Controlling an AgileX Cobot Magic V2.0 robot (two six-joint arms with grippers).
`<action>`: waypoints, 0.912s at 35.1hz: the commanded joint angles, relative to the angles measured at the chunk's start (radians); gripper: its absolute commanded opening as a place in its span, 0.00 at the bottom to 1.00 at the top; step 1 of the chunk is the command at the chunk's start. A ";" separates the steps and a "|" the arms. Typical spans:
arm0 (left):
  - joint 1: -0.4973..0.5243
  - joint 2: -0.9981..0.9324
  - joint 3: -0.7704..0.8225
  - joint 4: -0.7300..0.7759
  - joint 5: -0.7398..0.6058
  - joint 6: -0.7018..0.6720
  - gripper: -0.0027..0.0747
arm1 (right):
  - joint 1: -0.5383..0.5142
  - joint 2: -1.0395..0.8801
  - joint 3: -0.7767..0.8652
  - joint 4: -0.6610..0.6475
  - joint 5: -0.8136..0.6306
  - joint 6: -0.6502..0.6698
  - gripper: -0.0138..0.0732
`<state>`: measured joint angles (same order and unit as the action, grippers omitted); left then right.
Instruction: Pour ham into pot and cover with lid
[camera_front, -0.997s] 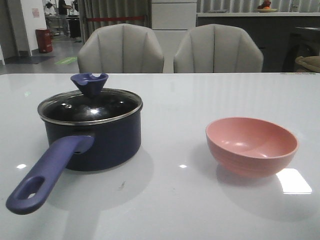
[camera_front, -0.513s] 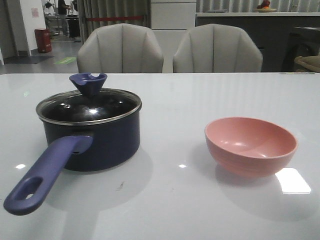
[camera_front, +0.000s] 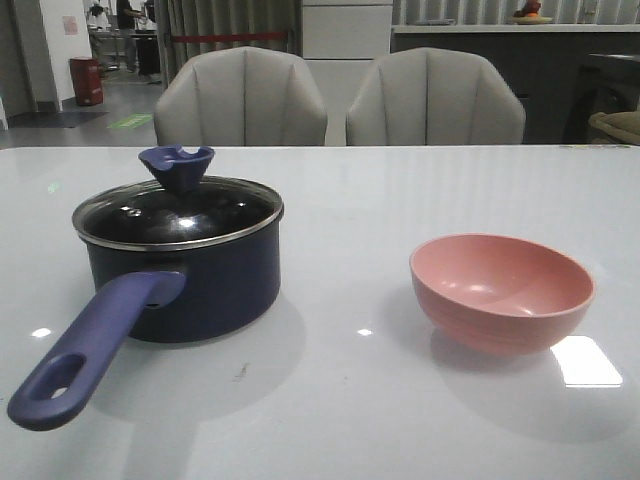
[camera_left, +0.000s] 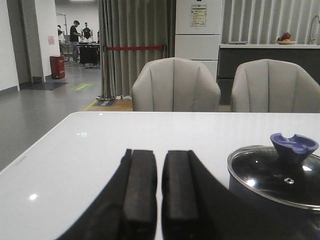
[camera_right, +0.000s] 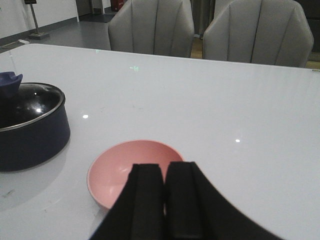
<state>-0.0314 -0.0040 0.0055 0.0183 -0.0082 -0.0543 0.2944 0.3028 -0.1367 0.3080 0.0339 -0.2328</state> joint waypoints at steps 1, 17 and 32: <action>0.003 -0.021 0.021 0.001 -0.073 -0.013 0.20 | 0.001 0.006 -0.029 0.006 -0.083 -0.005 0.34; 0.003 -0.021 0.021 0.001 -0.073 -0.013 0.20 | 0.001 0.006 -0.029 0.006 -0.083 -0.006 0.34; 0.003 -0.021 0.021 0.001 -0.073 -0.013 0.20 | -0.243 -0.249 0.104 -0.308 -0.004 0.240 0.34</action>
<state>-0.0314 -0.0040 0.0055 0.0198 -0.0082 -0.0543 0.0923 0.1051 -0.0308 0.0476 0.0786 -0.0451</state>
